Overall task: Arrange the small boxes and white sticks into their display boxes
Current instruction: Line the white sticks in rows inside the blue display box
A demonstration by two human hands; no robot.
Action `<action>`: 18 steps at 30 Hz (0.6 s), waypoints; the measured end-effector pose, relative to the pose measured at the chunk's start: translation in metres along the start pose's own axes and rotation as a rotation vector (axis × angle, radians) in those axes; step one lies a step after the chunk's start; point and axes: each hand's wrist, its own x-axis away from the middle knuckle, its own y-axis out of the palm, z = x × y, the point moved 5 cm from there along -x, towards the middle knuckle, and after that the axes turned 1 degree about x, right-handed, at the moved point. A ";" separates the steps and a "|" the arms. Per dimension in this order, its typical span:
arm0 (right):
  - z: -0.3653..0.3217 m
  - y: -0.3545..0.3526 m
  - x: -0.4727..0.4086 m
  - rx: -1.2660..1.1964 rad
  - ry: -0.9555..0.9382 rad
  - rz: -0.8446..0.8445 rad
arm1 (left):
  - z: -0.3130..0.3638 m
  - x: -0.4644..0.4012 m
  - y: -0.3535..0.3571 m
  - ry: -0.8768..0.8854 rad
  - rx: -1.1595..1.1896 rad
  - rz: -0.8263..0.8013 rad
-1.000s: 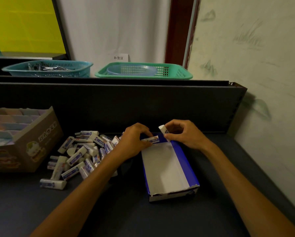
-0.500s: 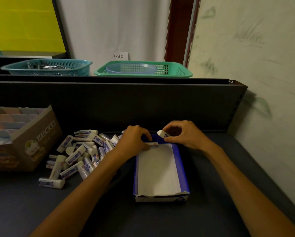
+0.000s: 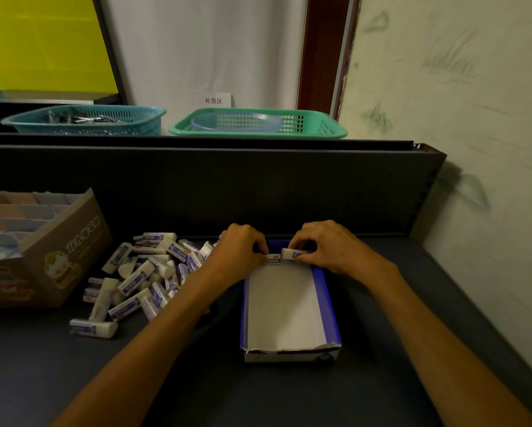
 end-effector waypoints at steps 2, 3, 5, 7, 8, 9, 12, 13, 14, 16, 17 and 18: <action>-0.003 -0.001 0.000 0.067 0.008 -0.021 | 0.000 0.000 0.000 0.003 0.000 0.001; -0.005 -0.001 -0.001 0.088 0.014 -0.028 | 0.000 0.000 0.000 0.006 0.004 0.004; -0.007 0.000 -0.002 0.121 0.022 -0.031 | 0.000 0.000 -0.001 0.011 0.010 0.015; -0.008 0.001 -0.002 0.142 0.023 -0.031 | 0.000 0.000 -0.001 0.013 0.017 0.015; -0.008 0.001 -0.002 0.150 0.023 -0.036 | 0.000 0.000 -0.001 0.011 0.020 0.013; -0.009 0.001 -0.002 0.158 0.022 -0.041 | 0.000 0.001 -0.001 0.010 0.020 0.015; -0.008 -0.001 -0.001 0.167 0.018 -0.034 | 0.000 0.001 -0.001 0.010 0.009 0.027; -0.007 -0.001 0.000 0.156 0.017 -0.022 | 0.000 0.001 0.000 0.009 0.007 0.031; -0.007 -0.001 0.000 0.137 0.017 -0.006 | 0.000 0.001 0.000 0.004 0.009 0.033; -0.006 -0.001 0.000 0.097 0.012 0.040 | 0.000 0.001 0.000 0.000 0.013 0.036; -0.005 -0.002 0.000 0.082 0.010 0.067 | 0.000 0.001 0.000 0.001 0.012 0.036; -0.004 -0.002 -0.001 0.062 0.016 0.088 | 0.000 0.001 0.000 0.004 0.010 0.038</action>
